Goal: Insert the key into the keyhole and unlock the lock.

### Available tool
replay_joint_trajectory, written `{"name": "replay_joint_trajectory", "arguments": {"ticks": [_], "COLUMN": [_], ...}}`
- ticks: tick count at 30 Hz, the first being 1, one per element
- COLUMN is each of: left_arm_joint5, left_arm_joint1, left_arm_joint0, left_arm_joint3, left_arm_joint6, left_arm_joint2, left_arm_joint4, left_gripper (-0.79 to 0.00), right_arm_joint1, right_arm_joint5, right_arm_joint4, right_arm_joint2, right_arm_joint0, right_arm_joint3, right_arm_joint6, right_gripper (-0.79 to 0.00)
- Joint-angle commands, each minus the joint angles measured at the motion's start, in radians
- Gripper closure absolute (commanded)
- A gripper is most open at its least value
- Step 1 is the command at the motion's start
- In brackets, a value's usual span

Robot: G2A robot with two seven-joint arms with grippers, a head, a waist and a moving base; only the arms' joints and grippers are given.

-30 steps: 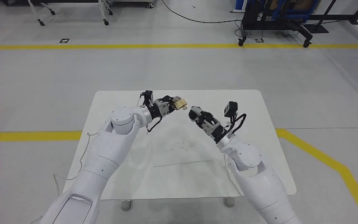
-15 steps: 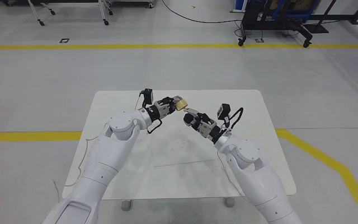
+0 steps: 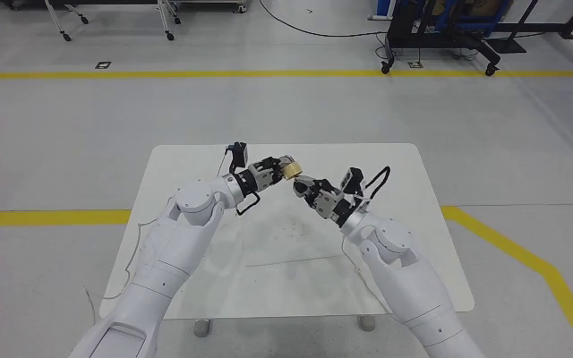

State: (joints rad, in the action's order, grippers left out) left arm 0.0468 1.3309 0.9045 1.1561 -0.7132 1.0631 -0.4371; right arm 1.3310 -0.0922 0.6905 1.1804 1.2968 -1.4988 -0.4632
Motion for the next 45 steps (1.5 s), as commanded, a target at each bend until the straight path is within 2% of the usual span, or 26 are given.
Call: {"name": "replay_joint_trajectory", "arguments": {"ticks": [1, 9, 15, 23, 24, 25, 26, 27, 29, 31, 32, 37, 39, 42, 45], "left_arm_joint5": [-0.01, -0.067, -0.107, -0.134, -0.136, -0.138, -0.141, -0.143, -0.146, -0.14, -0.125, -0.083, -0.069, -0.066, -0.045], "left_arm_joint1": [0.0, -0.002, -0.003, -0.006, -0.006, -0.007, -0.007, -0.008, -0.008, -0.009, -0.01, -0.016, -0.02, -0.022, -0.025], "left_arm_joint0": [0.001, 0.005, 0.005, 0.004, 0.003, 0.003, 0.002, 0.002, 0.001, 0.0, -0.003, -0.025, -0.035, -0.036, -0.047], "left_arm_joint3": [0.001, 0.009, 0.014, 0.014, 0.015, 0.015, 0.015, 0.016, 0.016, 0.014, 0.008, 0.001, -0.001, 0.001, -0.006], "left_arm_joint6": [-0.006, -0.028, -0.028, -0.025, -0.025, -0.026, -0.026, -0.023, -0.015, -0.019, -0.023, -0.038, -0.059, -0.08, -0.149], "left_arm_joint2": [-0.001, 0.005, 0.01, 0.024, 0.024, 0.022, 0.02, 0.018, 0.016, 0.015, 0.015, 0.004, -0.014, -0.035, -0.061], "left_arm_joint4": [0.005, 0.018, 0.036, 0.055, 0.062, 0.071, 0.083, 0.095, 0.116, 0.124, 0.132, 0.222, 0.298, 0.352, 0.405], "left_gripper": [0.0, 0.0, 0.0, 0.0, 0.0, 0.0, 0.0, 0.0, 0.0, 0.0, 0.0, 0.0, 0.0, 0.0, 0.0], "right_arm_joint1": [0.003, 0.011, 0.011, 0.009, 0.009, 0.008, 0.008, 0.008, 0.007, 0.004, 0.002, -0.017, -0.03, -0.046, -0.046], "right_arm_joint5": [-0.022, -0.159, -0.207, -0.221, -0.222, -0.223, -0.224, -0.225, -0.222, -0.215, -0.207, -0.134, -0.078, -0.048, -0.048], "right_arm_joint4": [0.091, 0.406, 0.487, 0.509, 0.51, 0.508, 0.508, 0.508, 0.508, 0.502, 0.492, 0.409, 0.314, 0.235, 0.235], "right_arm_joint2": [0.005, 0.043, 0.059, 0.072, 0.072, 0.072, 0.072, 0.073, 0.079, 0.09, 0.099, 0.187, 0.238, 0.311, 0.311], "right_arm_joint0": [0.001, -0.014, -0.024, -0.028, -0.029, -0.03, -0.03, -0.031, -0.03, -0.028, -0.025, 0.007, 0.033, 0.086, 0.086], "right_arm_joint3": [0.013, 0.085, 0.112, 0.121, 0.121, 0.12, 0.12, 0.119, 0.117, 0.112, 0.109, 0.072, 0.034, -0.044, -0.044], "right_arm_joint6": [-0.028, -0.168, -0.207, -0.222, -0.221, -0.221, -0.221, -0.221, -0.222, -0.225, -0.224, -0.205, -0.173, -0.145, -0.145], "right_gripper": [0.0, 0.0, 0.0, 0.0, -0.092, -0.222, -0.274, -0.363, -0.61, -0.742, -0.782, -0.785, -0.785, -0.785, -0.785]}}
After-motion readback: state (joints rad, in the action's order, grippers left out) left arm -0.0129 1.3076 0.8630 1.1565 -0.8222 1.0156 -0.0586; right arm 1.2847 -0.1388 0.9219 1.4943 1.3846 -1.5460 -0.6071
